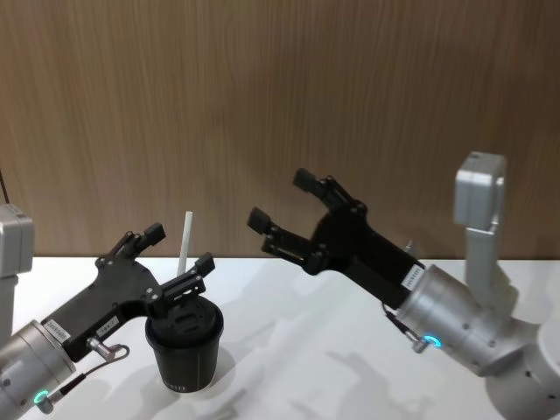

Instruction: Pick up the straw with one hand, pass it to the other hand, and insert it into the cup.

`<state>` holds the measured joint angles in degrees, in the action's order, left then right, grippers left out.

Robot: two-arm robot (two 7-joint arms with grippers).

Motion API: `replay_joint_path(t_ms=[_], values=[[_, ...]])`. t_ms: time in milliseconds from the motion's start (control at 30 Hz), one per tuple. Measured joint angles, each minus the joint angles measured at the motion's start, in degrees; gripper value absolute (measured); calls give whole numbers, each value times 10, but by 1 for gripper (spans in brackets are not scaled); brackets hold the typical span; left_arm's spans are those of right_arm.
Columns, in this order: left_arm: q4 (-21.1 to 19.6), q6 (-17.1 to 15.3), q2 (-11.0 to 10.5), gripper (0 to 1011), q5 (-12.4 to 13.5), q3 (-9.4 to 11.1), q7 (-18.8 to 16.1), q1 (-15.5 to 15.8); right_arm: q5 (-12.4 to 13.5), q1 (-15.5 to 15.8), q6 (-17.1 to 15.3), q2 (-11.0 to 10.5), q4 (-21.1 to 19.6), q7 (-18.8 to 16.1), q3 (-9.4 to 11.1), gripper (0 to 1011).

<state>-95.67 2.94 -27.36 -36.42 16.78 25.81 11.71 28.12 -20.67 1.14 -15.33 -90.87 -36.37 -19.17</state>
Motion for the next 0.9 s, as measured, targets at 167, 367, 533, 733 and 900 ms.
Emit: replay_joint_path(t_ms=[167, 367, 533, 733, 900], values=[[-9, 1, 0, 1000, 0, 1, 0, -8, 8, 20, -10, -28, -30, -9, 11, 1001], [-12, 3, 1, 1000, 0, 3, 0, -13, 24, 49, -23, -56, -61, -16, 25, 1001], [-13, 5, 3, 1000, 1, 5, 0, -15, 36, 70, -33, -73, -83, -17, 34, 1001], [-11, 6, 7, 999, 5, 9, 0, -15, 52, 95, -45, -88, -107, -16, 43, 1001], [-8, 7, 11, 999, 8, 12, -1, -16, 63, 109, -52, -95, -120, -14, 48, 1001]])
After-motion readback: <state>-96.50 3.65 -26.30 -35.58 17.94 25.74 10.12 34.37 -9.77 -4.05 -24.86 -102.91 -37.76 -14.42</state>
